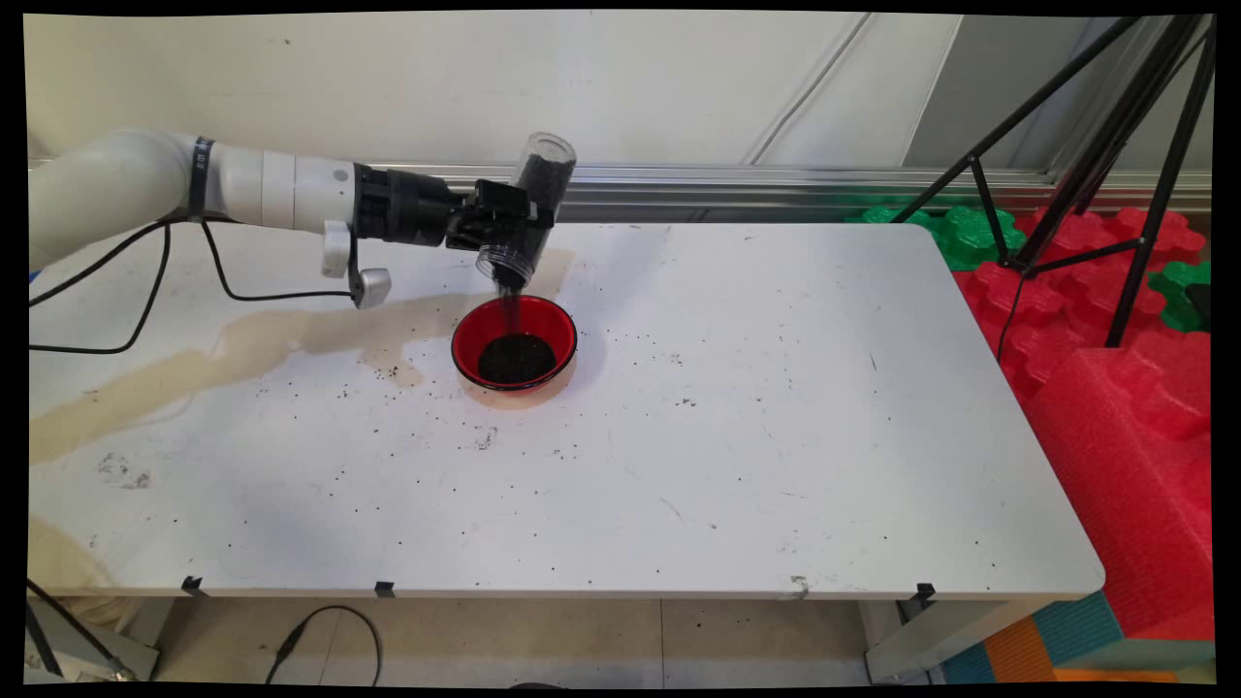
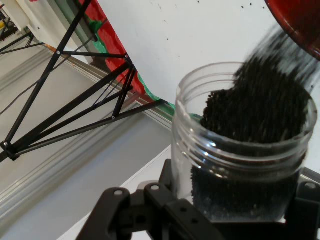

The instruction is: Pour the black seasoning powder in the red bowl

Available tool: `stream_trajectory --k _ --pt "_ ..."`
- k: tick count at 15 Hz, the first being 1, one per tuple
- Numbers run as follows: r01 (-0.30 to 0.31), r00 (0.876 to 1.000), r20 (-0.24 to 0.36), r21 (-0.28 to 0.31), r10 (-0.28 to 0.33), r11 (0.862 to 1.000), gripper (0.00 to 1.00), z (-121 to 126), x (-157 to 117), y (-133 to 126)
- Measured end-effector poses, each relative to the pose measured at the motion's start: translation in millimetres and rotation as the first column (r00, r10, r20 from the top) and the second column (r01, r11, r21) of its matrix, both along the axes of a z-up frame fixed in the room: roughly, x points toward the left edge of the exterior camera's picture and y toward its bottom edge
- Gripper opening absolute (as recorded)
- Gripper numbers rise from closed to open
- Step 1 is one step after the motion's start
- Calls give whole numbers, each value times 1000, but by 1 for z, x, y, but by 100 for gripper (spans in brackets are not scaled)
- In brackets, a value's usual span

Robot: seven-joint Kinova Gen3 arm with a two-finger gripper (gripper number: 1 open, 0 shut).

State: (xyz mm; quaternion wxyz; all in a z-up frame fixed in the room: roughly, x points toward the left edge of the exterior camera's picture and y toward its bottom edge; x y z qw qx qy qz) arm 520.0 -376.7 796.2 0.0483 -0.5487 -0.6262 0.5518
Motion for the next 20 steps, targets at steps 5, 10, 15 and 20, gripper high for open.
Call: stream_trajectory --k 5,10,15,20 --pt "1 1000 3 -3 -1 1000 0 -1 -1 0" --pt "0 1000 5 -4 0 1000 0 -1 -1 0" --pt "-5 1000 -2 2 5 1000 0 -1 -1 -1" --pt "-23 999 -26 25 24 999 0 -1 0 -2"
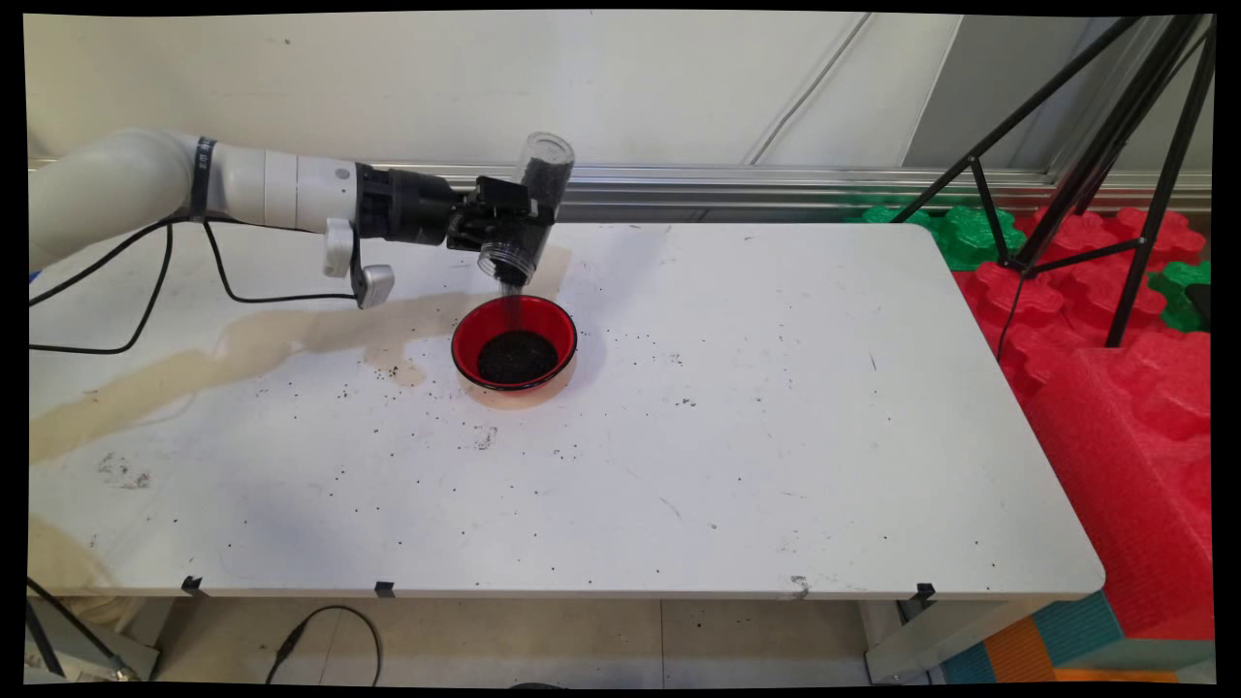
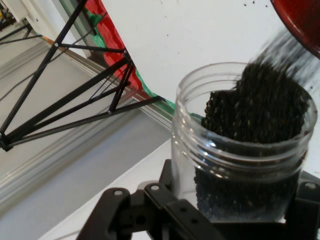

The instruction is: Pour the black seasoning powder in the red bowl

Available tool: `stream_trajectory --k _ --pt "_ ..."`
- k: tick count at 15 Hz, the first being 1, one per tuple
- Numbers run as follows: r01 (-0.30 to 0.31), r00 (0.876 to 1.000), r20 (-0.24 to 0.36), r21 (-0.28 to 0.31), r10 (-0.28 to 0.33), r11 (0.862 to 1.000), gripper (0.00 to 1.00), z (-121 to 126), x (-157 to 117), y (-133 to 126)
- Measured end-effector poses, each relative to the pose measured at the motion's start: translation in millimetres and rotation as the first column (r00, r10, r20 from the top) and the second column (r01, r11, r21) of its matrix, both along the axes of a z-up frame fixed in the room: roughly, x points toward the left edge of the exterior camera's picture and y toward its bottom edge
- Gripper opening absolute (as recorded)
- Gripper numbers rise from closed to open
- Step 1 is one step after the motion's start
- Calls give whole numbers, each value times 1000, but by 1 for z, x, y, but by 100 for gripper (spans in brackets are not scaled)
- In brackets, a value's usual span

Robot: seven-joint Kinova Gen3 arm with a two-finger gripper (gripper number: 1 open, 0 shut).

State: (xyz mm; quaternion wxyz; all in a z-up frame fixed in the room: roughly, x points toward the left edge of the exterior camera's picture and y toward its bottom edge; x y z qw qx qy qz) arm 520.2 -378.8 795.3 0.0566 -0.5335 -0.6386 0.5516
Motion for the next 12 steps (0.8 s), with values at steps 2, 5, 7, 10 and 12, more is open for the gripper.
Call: stream_trajectory --k 2,5,7,10,12 --pt "-12 1000 -15 13 12 1000 0 0 1 -1" --pt "-31 999 -41 37 33 999 0 1 2 -2" --pt "-46 997 -61 57 49 997 0 1 3 -3" --pt "-72 991 -101 104 82 992 0 2 5 -4" --pt "-91 985 -132 143 110 986 0 3 8 -4"
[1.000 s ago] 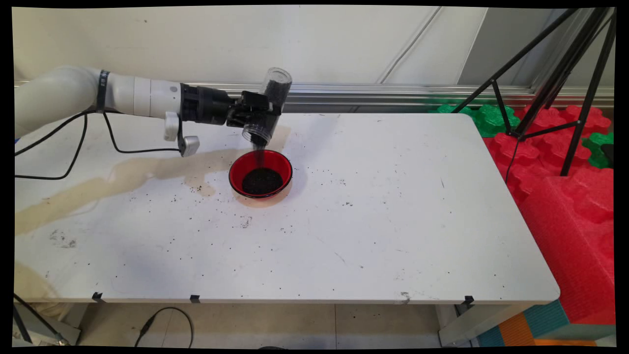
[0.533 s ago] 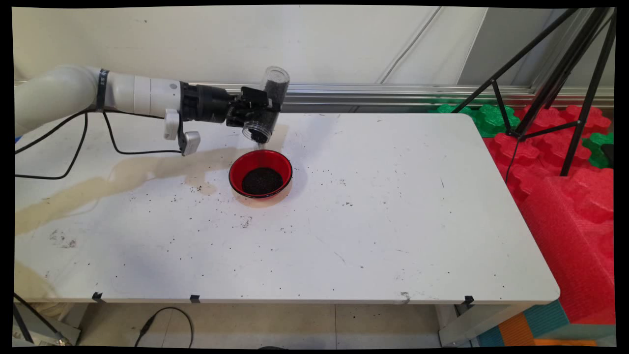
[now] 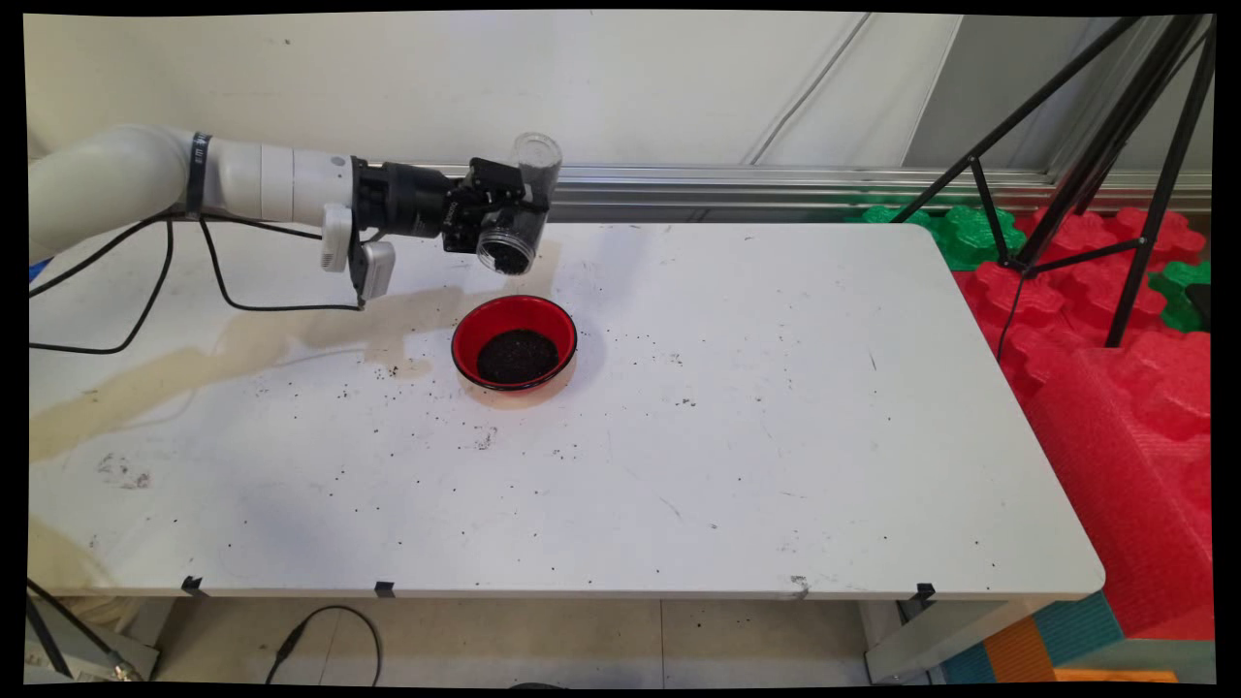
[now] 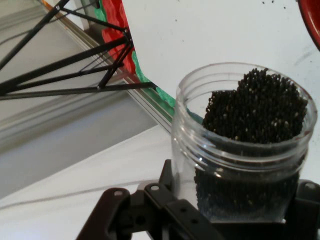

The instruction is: Pour the black seasoning powder in the red bowl

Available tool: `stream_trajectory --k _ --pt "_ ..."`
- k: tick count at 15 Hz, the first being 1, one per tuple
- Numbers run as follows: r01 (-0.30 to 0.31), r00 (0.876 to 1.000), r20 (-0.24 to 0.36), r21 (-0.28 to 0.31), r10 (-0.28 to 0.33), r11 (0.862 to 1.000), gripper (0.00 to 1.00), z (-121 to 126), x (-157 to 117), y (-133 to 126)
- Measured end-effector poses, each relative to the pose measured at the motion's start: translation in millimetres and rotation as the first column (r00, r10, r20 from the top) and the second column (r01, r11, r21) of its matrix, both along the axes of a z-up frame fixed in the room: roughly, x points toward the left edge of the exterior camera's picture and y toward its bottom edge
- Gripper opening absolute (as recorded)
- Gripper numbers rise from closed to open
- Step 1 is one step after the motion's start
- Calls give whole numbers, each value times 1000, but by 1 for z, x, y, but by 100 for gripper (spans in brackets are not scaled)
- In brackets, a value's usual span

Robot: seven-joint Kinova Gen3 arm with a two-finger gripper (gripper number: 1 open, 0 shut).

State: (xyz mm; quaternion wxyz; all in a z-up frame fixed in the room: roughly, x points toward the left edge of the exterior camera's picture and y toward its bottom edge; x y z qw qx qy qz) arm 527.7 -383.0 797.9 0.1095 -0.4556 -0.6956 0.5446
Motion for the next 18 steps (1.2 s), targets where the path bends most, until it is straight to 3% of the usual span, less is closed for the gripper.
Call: stream_trajectory --k 5,9,14,18 --pt "-54 994 -85 95 62 994 0 2 5 -1" --pt "-87 978 -170 202 122 976 0 5 7 -2" --pt "-111 933 -283 360 222 926 0 11 8 0" --pt "-116 874 -366 484 321 867 0 17 9 0"
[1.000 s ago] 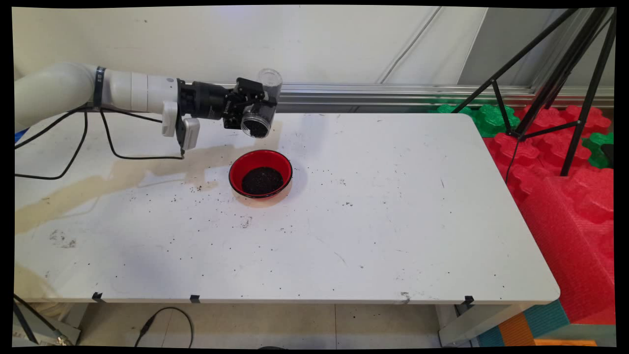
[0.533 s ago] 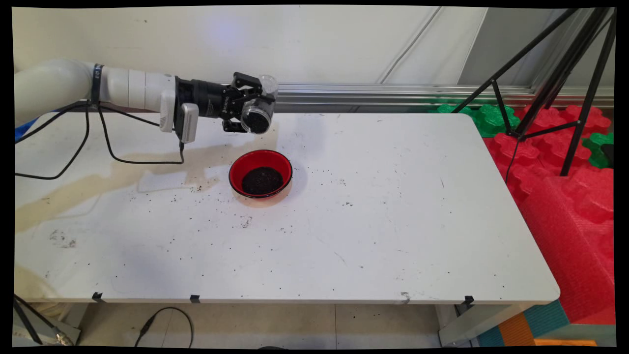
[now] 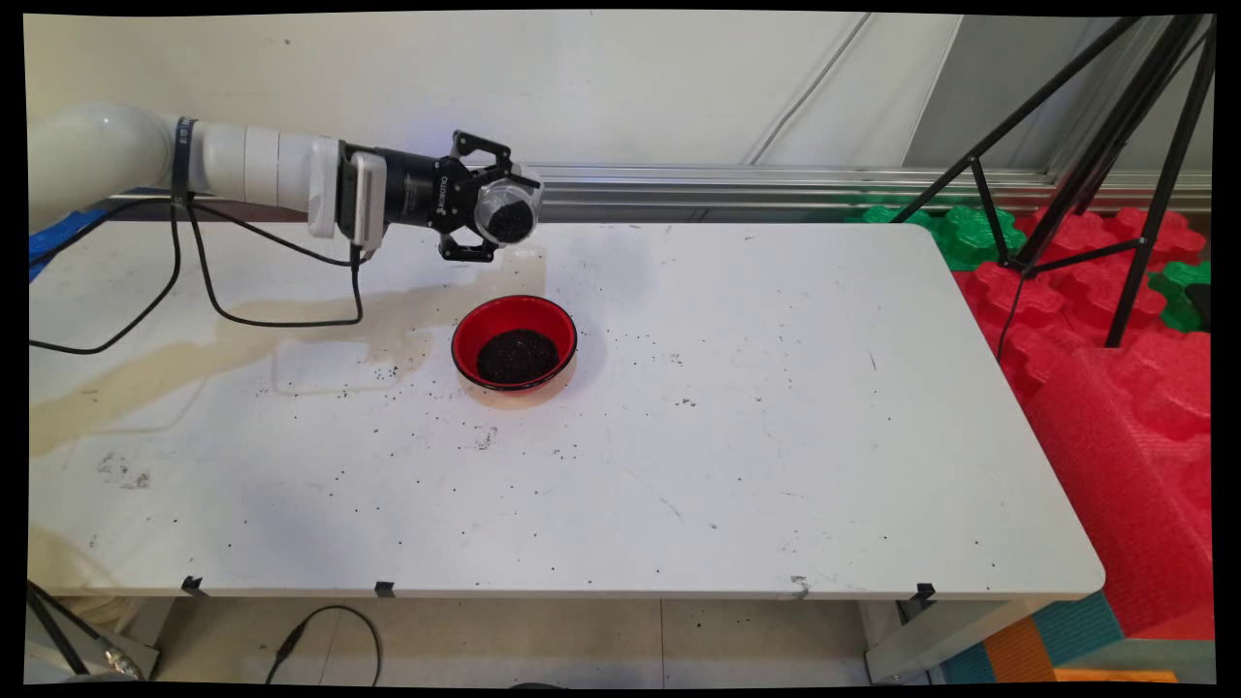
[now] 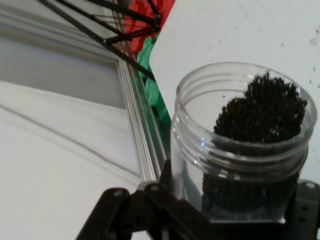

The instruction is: Pour the black seasoning powder in the red bowl

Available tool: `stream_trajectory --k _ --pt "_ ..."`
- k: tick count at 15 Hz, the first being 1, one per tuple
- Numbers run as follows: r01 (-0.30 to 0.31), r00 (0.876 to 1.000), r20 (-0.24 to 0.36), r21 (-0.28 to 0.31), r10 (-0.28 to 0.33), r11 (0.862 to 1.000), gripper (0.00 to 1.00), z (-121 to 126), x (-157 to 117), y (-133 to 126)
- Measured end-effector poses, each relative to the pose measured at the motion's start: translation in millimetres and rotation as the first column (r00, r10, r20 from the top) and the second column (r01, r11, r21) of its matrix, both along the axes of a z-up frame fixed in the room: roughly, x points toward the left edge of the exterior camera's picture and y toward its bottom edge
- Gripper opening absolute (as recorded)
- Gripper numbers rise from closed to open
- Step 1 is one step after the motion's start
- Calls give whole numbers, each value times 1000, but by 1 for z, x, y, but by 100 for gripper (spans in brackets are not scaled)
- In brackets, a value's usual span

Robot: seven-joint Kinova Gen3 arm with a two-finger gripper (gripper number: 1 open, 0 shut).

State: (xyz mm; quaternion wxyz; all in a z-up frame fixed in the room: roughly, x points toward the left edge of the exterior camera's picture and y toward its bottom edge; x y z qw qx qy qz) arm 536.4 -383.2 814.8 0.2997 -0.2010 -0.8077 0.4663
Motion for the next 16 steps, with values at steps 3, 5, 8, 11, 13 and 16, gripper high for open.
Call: stream_trajectory --k 3,5,8,11,13,16 --pt "-43 995 -84 81 50 996 0 4 1 -1" --pt "-64 988 -132 131 81 989 0 6 1 -1" --pt "-90 970 -204 214 135 973 0 9 2 -1" --pt "-110 944 -269 294 193 950 0 12 3 -1" --pt "-122 921 -310 348 237 929 0 14 4 -2" --pt "-132 882 -361 427 302 895 0 18 5 -3"
